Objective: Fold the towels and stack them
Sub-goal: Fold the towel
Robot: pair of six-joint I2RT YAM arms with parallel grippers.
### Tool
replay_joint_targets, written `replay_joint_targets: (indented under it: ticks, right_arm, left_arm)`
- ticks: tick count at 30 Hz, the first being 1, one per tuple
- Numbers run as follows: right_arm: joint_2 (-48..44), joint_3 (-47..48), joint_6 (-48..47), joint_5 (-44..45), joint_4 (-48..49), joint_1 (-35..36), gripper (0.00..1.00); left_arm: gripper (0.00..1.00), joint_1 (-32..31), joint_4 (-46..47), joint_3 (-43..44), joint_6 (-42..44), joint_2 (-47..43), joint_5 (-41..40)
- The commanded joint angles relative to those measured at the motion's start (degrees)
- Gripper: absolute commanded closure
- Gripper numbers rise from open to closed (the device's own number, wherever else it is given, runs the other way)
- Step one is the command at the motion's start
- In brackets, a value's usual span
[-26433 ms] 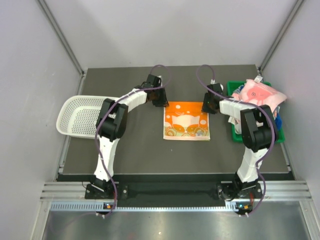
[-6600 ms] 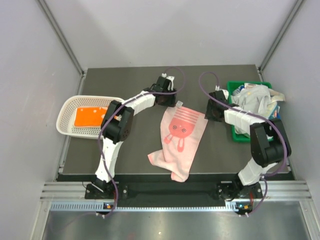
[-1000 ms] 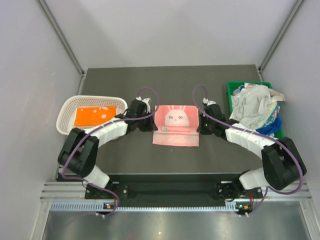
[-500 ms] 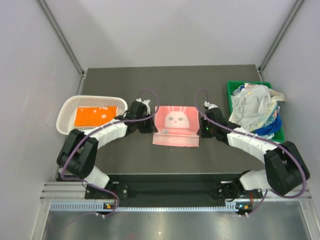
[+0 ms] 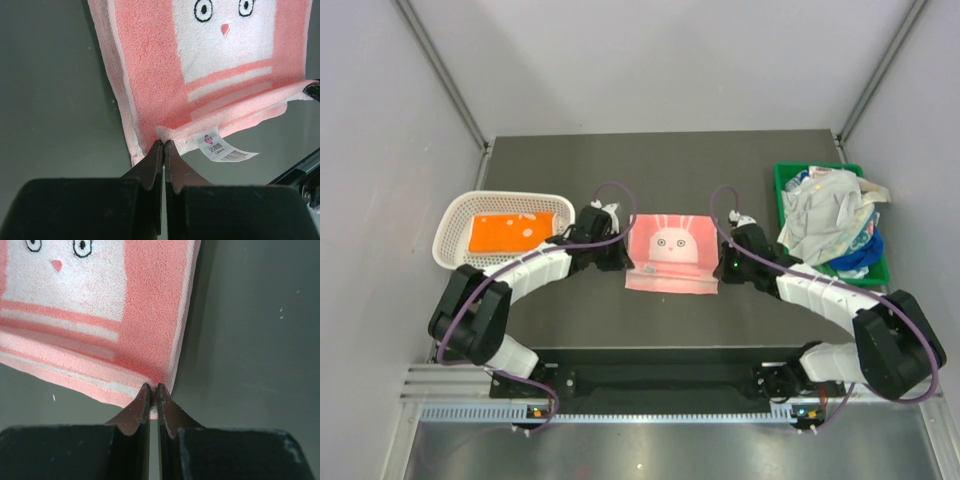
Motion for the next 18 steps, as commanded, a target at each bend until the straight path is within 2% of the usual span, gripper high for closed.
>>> replay_joint_targets:
  ticks: [1, 7, 9, 13, 18]
  right_arm:
    - [-1.05, -1.52, 0.51, 2.19, -0.2, 0.74, 1.0]
    - [-0.79, -3.1, 0.95, 2.02, 0.86, 1.0, 1.0]
    - [-0.96, -3.54, 1.04, 2.19, 0.95, 1.09, 0.96]
    - [-2.19, -4.15, 1.04, 1.93, 0.86, 1.0, 0.87]
    - [-6.76, -3.98, 0.69, 1.14, -2.3, 1.09, 0.71]
  left_arm:
    - [1.0, 0.43, -0.92, -1.65, 0.27, -1.69, -2.02]
    - [1.0, 0.34, 0.04, -2.71, 0.09, -0.46, -1.41]
    - [0.99, 0.26, 0.05, -2.88, 0.01, 0.16, -0.88]
    - [0.89, 0.08, -0.04, -3.41, 0.09, -0.1, -0.44]
    - [0.7, 0.08, -3.72, -2.71, 1.06, -2.83, -0.53]
